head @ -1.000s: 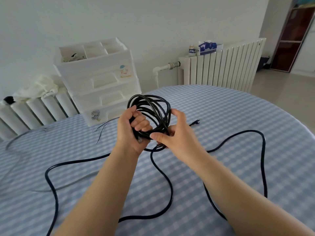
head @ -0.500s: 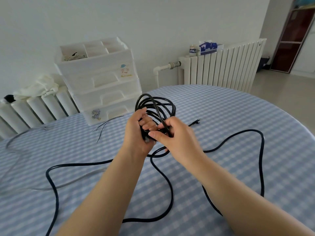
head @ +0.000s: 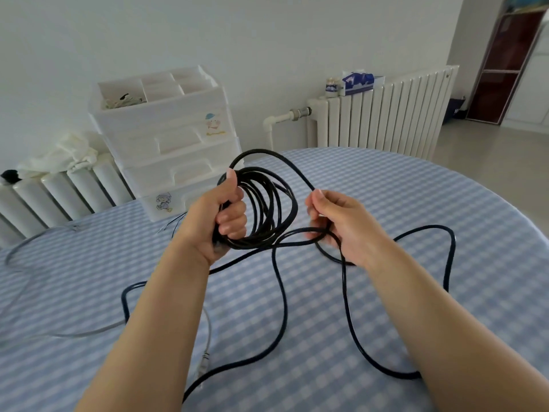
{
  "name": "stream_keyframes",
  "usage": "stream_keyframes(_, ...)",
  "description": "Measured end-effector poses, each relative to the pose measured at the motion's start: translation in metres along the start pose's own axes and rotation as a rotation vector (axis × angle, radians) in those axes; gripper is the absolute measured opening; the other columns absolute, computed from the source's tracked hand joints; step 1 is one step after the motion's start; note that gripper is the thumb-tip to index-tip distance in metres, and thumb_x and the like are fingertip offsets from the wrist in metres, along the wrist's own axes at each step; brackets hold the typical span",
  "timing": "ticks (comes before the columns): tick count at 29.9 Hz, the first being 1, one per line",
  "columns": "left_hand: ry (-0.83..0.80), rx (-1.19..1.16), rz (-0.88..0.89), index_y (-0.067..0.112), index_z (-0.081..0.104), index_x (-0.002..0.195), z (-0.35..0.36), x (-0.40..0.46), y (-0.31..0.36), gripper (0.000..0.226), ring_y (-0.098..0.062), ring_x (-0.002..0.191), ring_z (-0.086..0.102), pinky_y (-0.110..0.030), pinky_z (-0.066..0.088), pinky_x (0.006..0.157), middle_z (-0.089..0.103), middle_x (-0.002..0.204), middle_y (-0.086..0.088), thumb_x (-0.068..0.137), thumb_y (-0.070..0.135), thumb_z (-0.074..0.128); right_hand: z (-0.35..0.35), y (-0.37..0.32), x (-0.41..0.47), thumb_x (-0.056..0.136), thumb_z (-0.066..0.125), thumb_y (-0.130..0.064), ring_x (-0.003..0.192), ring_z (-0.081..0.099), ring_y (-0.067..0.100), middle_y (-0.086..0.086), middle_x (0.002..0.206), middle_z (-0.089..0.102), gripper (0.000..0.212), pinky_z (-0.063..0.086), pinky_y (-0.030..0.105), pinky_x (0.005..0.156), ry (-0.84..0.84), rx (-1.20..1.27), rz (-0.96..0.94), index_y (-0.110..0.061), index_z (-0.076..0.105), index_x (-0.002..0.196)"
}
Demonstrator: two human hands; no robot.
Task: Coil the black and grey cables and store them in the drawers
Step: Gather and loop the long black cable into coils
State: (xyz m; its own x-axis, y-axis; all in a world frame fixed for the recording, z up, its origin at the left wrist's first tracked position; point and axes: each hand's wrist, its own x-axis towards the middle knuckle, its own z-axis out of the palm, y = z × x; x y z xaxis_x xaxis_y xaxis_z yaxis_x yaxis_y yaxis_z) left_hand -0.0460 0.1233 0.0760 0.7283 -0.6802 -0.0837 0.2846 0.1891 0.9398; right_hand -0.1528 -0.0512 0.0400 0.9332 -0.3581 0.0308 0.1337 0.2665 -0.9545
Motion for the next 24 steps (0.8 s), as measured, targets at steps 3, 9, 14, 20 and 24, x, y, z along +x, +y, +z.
stream_keyframes(3,-0.229,-0.168,-0.06,0.019,0.039,0.063,-0.001,-0.004,0.006,0.041,-0.001,0.024,0.028,-0.015,0.022,0.03,0.031,0.032,0.011,0.09,0.049,0.043,-0.009,0.005,0.006,0.1,0.049,-0.033,0.049,0.038,0.008,-0.006,0.053,0.037,0.027,0.046,0.02,0.048,0.139,-0.359,-0.003,-0.015,0.066,0.089)
stream_keyframes(9,-0.028,-0.366,0.078,0.019,0.039,0.065,0.023,-0.007,0.005,0.046,-0.004,0.027,0.025,-0.014,0.021,0.032,0.026,0.036,0.011,0.096,0.053,0.041,0.01,0.018,0.002,0.102,0.042,-0.035,0.05,0.04,0.006,-0.007,0.056,0.04,0.027,0.046,0.021,0.05,-0.063,-0.562,0.08,-0.023,0.065,0.098)
stream_keyframes(14,0.253,-0.462,0.274,0.021,0.037,0.063,0.028,-0.008,0.003,0.047,-0.004,0.034,0.024,-0.017,0.024,0.037,0.025,0.043,0.01,0.095,0.053,0.046,0.029,0.026,-0.002,0.1,0.048,-0.011,0.059,0.059,0.007,-0.001,0.07,0.056,0.016,0.057,0.027,0.062,-0.125,-0.255,0.221,-0.012,0.064,0.103)
stream_keyframes(20,0.34,-0.668,0.396,0.021,0.037,0.06,0.014,-0.008,0.008,0.047,-0.005,0.038,0.026,-0.017,0.027,0.041,0.025,0.047,0.011,0.094,0.051,0.052,0.02,0.022,-0.006,0.09,0.057,-0.011,0.104,0.067,0.031,0.011,0.092,0.069,0.007,0.052,0.044,0.096,-0.361,0.392,0.397,-0.008,0.062,0.093)
stream_keyframes(24,0.399,-0.73,0.399,0.02,0.037,0.061,0.006,-0.003,0.006,0.047,-0.006,0.038,0.029,-0.017,0.031,0.04,0.027,0.049,0.01,0.094,0.05,0.052,0.027,0.027,-0.006,0.09,0.057,-0.022,0.07,0.063,0.018,0.006,0.08,0.06,0.009,0.057,0.031,0.071,-0.469,0.447,0.38,-0.013,0.06,0.092)
